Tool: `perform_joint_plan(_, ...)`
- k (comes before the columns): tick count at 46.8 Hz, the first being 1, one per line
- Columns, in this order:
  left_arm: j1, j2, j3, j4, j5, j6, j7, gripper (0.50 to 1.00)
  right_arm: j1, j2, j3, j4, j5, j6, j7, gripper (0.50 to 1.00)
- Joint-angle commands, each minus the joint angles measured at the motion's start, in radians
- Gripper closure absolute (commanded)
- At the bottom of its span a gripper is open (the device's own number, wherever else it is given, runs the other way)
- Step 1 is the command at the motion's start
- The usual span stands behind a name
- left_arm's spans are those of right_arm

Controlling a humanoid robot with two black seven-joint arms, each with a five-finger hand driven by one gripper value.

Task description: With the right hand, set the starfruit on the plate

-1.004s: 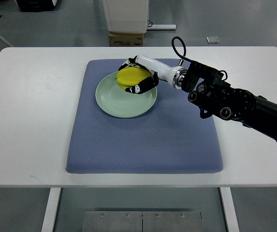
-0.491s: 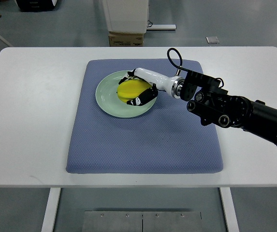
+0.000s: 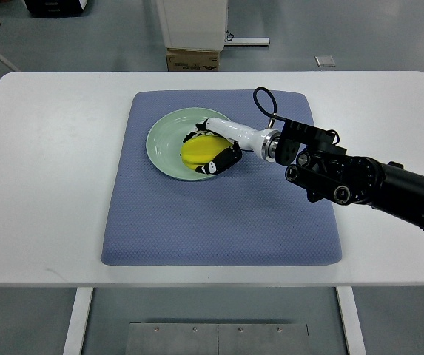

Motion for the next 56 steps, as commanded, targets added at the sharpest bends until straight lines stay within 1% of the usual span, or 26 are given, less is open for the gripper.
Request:
perform_joint_plan(1, 0.0, 0.0, 0.0, 0.0, 0.001, 0.0, 0.0, 0.5, 0.001, 0.0, 0.0, 0.0, 0.0, 0.0, -0.015, 0.815)
perform_joint_plan(4, 0.0, 0.0, 0.0, 0.0, 0.0, 0.0, 0.0, 0.5, 0.003, 0.0, 0.0, 0.0, 0.002, 0.0, -0.027, 0.662)
perform_joint_plan(5, 0.0, 0.0, 0.0, 0.0, 0.0, 0.0, 0.0, 0.5, 0.004, 0.0, 0.0, 0.0, 0.002, -0.001, -0.032, 0.624)
perform_joint_plan(8, 0.0, 0.0, 0.0, 0.0, 0.0, 0.0, 0.0, 0.5, 0.006, 0.0, 0.002, 0.0, 0.002, -0.003, -0.035, 0.534)
perform_joint_plan(9, 0.0, 0.0, 0.0, 0.0, 0.0, 0.0, 0.0, 0.5, 0.006, 0.0, 0.002, 0.0, 0.002, -0.003, -0.035, 0.513)
perform_joint_plan(16, 0.0, 0.0, 0.0, 0.0, 0.0, 0.0, 0.0, 0.5, 0.009, 0.0, 0.005, 0.0, 0.028, -0.003, -0.035, 0.502)
perform_joint_plan(34, 0.0, 0.0, 0.0, 0.0, 0.0, 0.0, 0.0, 0.5, 0.03, 0.0, 0.043, -0.002, 0.115, -0.001, -0.035, 0.5)
perform_joint_plan(48, 0.0, 0.0, 0.0, 0.0, 0.0, 0.0, 0.0, 0.5, 0.017, 0.0, 0.204, -0.015, 0.25, -0.007, -0.046, 0.5)
perform_joint_plan(56, 0.0, 0.0, 0.0, 0.0, 0.0, 0.0, 0.0, 0.5, -0.031, -0.021, 0.315, -0.077, 0.333, -0.01, -0.058, 0.502)
